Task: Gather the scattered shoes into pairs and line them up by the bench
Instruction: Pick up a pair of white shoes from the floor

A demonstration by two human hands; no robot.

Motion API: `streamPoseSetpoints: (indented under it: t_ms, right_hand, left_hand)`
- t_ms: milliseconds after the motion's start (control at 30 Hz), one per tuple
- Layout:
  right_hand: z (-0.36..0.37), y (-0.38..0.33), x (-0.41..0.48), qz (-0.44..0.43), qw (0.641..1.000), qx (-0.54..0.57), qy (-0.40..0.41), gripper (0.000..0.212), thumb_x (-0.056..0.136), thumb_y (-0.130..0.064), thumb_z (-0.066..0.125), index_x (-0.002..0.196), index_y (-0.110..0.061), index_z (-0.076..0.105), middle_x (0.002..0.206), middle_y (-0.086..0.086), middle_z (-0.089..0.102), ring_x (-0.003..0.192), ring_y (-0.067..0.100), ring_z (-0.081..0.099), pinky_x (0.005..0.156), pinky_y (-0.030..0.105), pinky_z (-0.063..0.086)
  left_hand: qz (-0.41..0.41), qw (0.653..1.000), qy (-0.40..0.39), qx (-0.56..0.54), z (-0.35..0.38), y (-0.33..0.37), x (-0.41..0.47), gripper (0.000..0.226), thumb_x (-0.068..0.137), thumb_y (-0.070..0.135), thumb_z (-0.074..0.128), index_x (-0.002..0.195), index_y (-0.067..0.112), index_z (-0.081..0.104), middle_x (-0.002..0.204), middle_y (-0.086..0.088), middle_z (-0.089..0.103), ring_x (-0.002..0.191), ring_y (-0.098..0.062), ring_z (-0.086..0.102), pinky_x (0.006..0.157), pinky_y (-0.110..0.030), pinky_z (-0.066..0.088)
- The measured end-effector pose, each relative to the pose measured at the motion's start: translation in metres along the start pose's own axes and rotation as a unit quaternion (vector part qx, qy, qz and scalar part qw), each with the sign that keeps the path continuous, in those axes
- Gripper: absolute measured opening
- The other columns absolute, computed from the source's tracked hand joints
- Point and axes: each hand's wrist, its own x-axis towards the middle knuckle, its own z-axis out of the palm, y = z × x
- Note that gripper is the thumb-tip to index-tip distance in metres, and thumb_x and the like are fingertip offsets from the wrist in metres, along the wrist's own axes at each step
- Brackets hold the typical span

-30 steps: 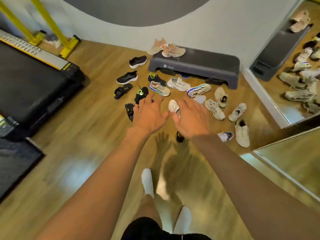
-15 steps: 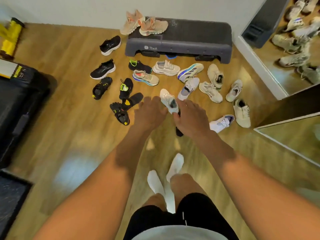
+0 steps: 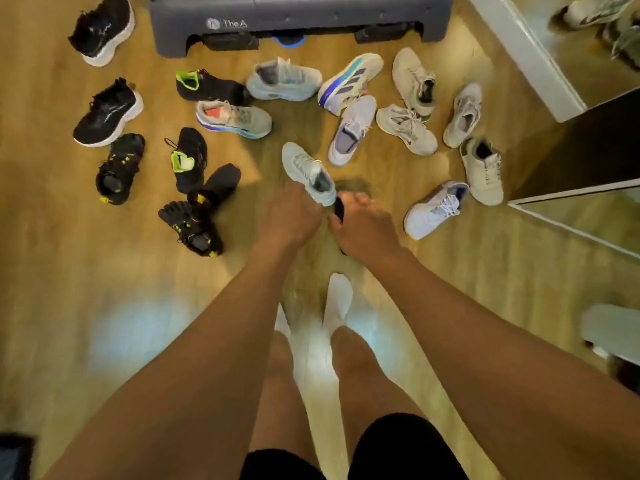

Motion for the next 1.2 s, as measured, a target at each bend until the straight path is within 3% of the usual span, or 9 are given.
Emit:
streamPoseSetpoints:
  t_ms: [133,233,333,533,700,867,967,1100,1200]
  right_hand:
    - [0.048,-0.004,0.062,0.039,0.998,0.056,-0.003,0.04,0.098,-0.043,0.038,0.125,-0.018,0.052,0.126,0.006,0.056,0.116,0.031,0.052,0.09,0.047,0.046]
    - [0.101,0.0,0.12,0.073,0.993,0.09,0.001,0.044,0.097,-0.042,0.04,0.132,-0.017,0.048,0.131,0.008,0.053,0.12,0.032,0.05,0.093,0.05,0.044]
    - [0.153,0.01,0.168,0.092,0.988,0.126,0.014,0.049,0.097,-0.04,0.044,0.138,-0.014,0.042,0.134,0.011,0.05,0.122,0.033,0.047,0.095,0.05,0.044]
    - [0.24,0.045,0.261,0.124,0.974,0.188,0.017,0.047,0.093,-0.034,0.051,0.135,-0.013,0.041,0.131,0.015,0.05,0.121,0.035,0.048,0.098,0.046,0.042]
    - [0.295,0.082,0.336,0.111,0.981,0.15,0.051,0.043,0.091,-0.022,0.052,0.13,-0.007,0.042,0.131,0.019,0.048,0.121,0.038,0.047,0.098,0.045,0.042]
    - [0.323,0.102,0.394,0.078,0.991,0.097,0.044,0.02,0.086,-0.011,0.051,0.106,-0.007,0.05,0.113,0.02,0.061,0.102,0.037,0.059,0.07,0.037,0.041]
    - [0.333,0.106,0.413,0.073,0.993,0.084,0.048,0.006,0.088,-0.011,0.048,0.094,-0.012,0.049,0.104,0.017,0.064,0.093,0.034,0.061,0.067,0.035,0.039]
    - [0.334,0.103,0.42,0.031,0.999,0.016,0.036,0.013,0.089,-0.012,0.047,0.095,-0.007,0.058,0.103,0.017,0.066,0.091,0.035,0.062,0.065,0.033,0.04]
    - [0.316,0.078,0.416,0.005,0.999,-0.027,0.035,0.006,0.088,-0.017,0.05,0.085,-0.013,0.054,0.092,0.009,0.062,0.084,0.031,0.059,0.064,0.033,0.04]
  left_hand:
    - [-0.015,0.998,-0.033,-0.042,0.037,-0.029,0.06,0.034,0.093,0.021,0.054,0.124,0.006,0.055,0.124,-0.016,0.059,0.11,-0.03,0.055,0.085,-0.033,0.04]
    - [-0.006,0.998,-0.034,-0.043,0.076,-0.066,0.123,0.028,0.095,0.019,0.05,0.119,0.01,0.059,0.119,-0.009,0.062,0.094,-0.016,0.053,0.065,-0.015,0.026]
    - [-0.02,0.996,-0.04,-0.071,0.115,-0.099,0.178,0.02,0.091,0.019,0.05,0.108,0.014,0.058,0.102,-0.002,0.058,0.087,-0.014,0.052,0.052,-0.019,0.025]
    - [-0.05,0.982,-0.048,-0.178,0.199,-0.144,0.262,0.037,0.089,0.017,0.054,0.124,0.006,0.053,0.118,-0.01,0.062,0.105,-0.026,0.059,0.073,-0.027,0.039]
    - [-0.121,0.968,-0.078,-0.204,0.257,-0.161,0.337,0.049,0.089,0.023,0.055,0.129,-0.004,0.044,0.126,-0.022,0.057,0.109,-0.038,0.059,0.085,-0.041,0.053]
    - [-0.125,0.971,-0.075,-0.191,0.289,-0.174,0.386,0.025,0.082,0.007,0.059,0.104,-0.005,0.058,0.116,-0.024,0.058,0.084,-0.04,0.064,0.057,-0.047,0.058]
    - [-0.115,0.979,-0.044,-0.16,0.302,-0.185,0.402,0.033,0.084,0.008,0.055,0.114,-0.004,0.056,0.12,-0.027,0.056,0.091,-0.044,0.064,0.074,-0.048,0.059]
    - [-0.103,0.984,0.01,-0.144,0.296,-0.194,0.417,0.013,0.083,0.01,0.056,0.094,0.006,0.052,0.101,-0.018,0.06,0.086,-0.04,0.065,0.074,-0.046,0.059]
    - [-0.106,0.977,0.03,-0.185,0.277,-0.204,0.425,0.021,0.084,0.012,0.06,0.104,0.007,0.053,0.1,-0.017,0.059,0.091,-0.039,0.063,0.074,-0.051,0.058]
